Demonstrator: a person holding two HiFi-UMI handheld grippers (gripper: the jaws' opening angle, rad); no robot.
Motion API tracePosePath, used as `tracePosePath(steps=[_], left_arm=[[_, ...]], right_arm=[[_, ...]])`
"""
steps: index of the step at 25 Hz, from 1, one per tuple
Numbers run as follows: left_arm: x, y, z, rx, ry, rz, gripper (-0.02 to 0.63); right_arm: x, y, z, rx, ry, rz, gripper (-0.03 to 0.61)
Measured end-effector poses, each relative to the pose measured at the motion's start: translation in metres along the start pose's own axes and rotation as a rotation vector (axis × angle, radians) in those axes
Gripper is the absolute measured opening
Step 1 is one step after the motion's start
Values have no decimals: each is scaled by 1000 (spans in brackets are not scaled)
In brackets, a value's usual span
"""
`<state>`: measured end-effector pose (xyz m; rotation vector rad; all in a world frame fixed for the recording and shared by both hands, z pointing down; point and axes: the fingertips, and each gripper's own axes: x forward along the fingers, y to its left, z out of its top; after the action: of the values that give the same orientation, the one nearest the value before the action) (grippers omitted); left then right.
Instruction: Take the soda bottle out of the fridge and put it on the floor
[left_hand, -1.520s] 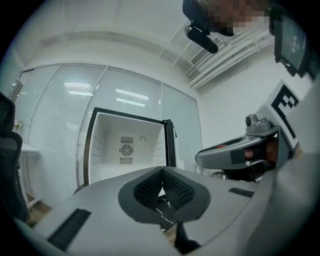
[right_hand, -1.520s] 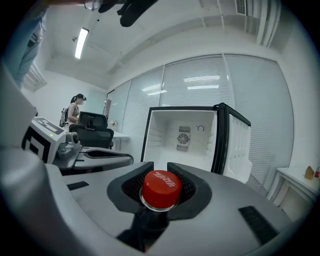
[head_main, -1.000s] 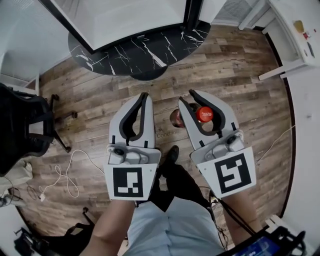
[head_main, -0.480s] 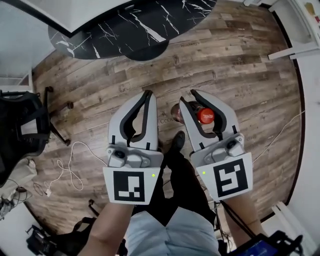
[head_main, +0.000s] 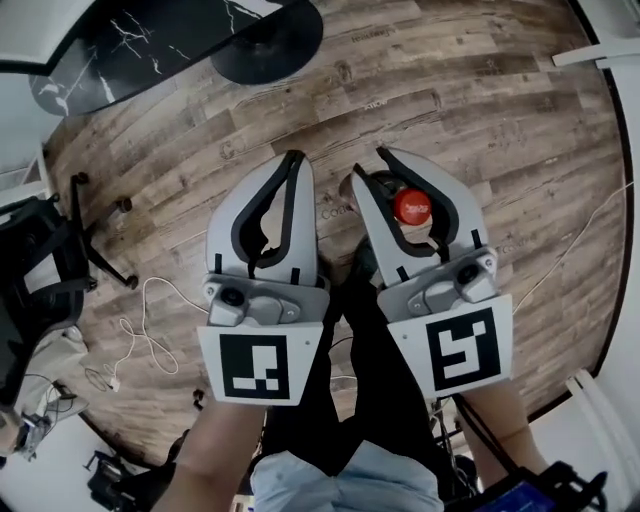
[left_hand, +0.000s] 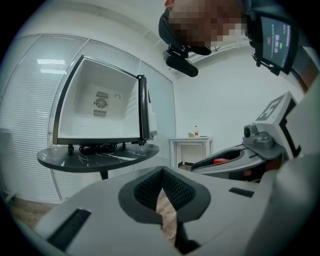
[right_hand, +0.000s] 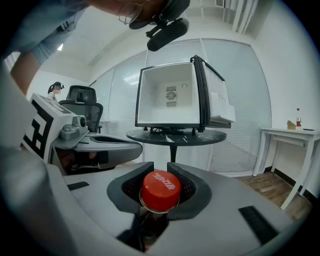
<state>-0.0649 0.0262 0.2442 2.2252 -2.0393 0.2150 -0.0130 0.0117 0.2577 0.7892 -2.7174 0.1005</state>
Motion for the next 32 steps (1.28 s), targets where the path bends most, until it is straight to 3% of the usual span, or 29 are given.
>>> tracePosePath(steps=[14, 32], left_arm=[[38, -25, -133, -4, 45, -64, 11], [64, -26, -269, -6, 106, -111, 11]], right_arm=[[20, -5, -156, 23, 66, -35, 95], [61, -10, -295, 49, 74, -69, 92]])
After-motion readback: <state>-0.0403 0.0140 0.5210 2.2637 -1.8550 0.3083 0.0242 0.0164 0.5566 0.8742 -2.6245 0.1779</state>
